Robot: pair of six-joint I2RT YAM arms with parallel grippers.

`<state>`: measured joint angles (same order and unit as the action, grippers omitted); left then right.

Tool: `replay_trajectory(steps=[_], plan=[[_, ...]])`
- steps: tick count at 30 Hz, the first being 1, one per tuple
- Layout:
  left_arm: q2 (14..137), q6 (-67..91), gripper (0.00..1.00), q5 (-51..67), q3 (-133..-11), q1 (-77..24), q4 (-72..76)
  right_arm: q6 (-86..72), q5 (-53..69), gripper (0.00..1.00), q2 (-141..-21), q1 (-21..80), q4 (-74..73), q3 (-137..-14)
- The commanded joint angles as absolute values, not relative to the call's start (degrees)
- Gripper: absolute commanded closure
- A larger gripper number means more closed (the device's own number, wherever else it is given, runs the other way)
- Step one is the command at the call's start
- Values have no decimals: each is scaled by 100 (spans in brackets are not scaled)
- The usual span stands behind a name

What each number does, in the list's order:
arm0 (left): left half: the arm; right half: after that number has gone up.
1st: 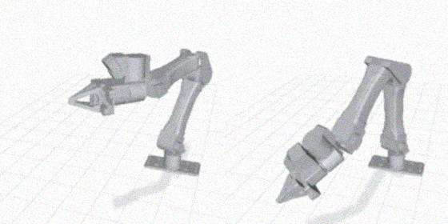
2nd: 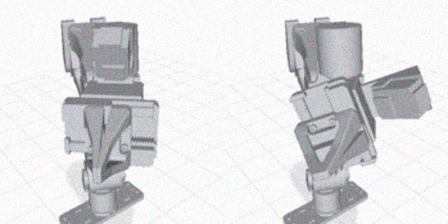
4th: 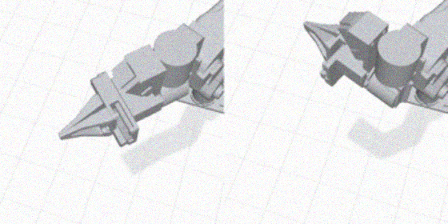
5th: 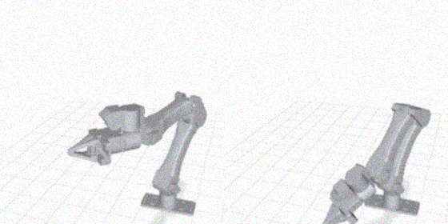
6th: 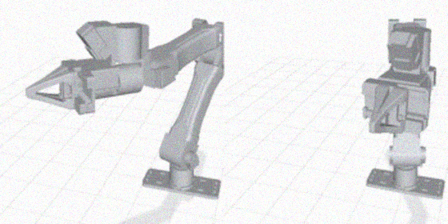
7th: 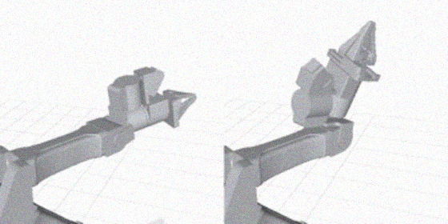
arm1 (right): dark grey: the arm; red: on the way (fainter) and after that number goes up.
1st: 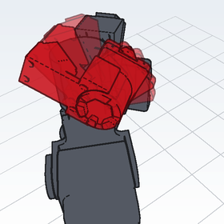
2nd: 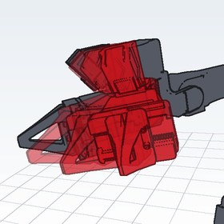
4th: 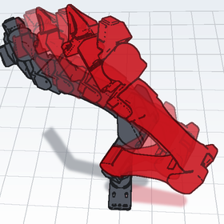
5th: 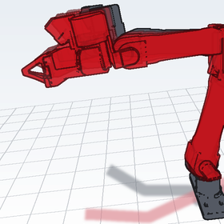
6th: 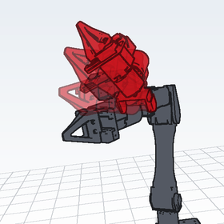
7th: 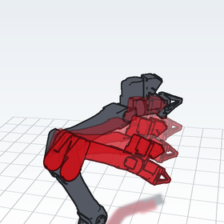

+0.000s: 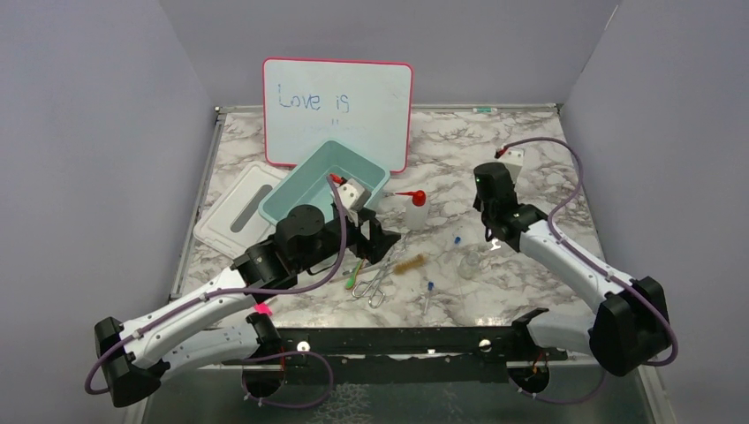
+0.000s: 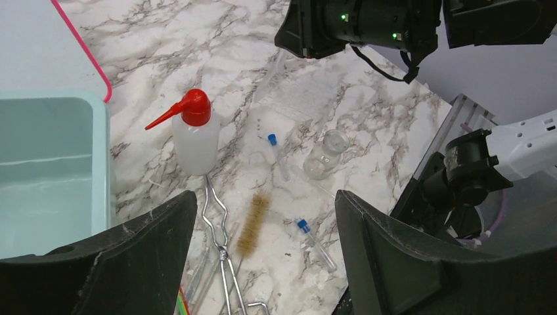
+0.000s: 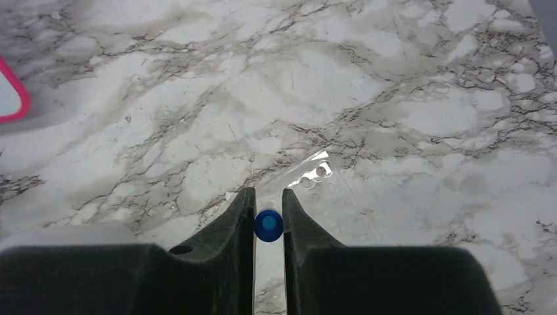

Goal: Organize the chemistry lab equipment

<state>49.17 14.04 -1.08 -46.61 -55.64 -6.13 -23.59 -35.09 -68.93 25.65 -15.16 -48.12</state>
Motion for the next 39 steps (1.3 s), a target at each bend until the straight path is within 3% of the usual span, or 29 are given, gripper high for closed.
replay_trajectory(steps=[1,15,39], plan=[[5024,1300,20,156,-4834,-5572,-443,-2459,-3783,92,-7080,2553,-612,-4528],[5117,1421,20,151,-4707,-5572,-293,-2696,-3879,93,-7872,2549,387,-3972],[5123,1503,20,44,-4700,-5572,-349,-3075,-3732,94,-7529,2549,-242,-3915]])
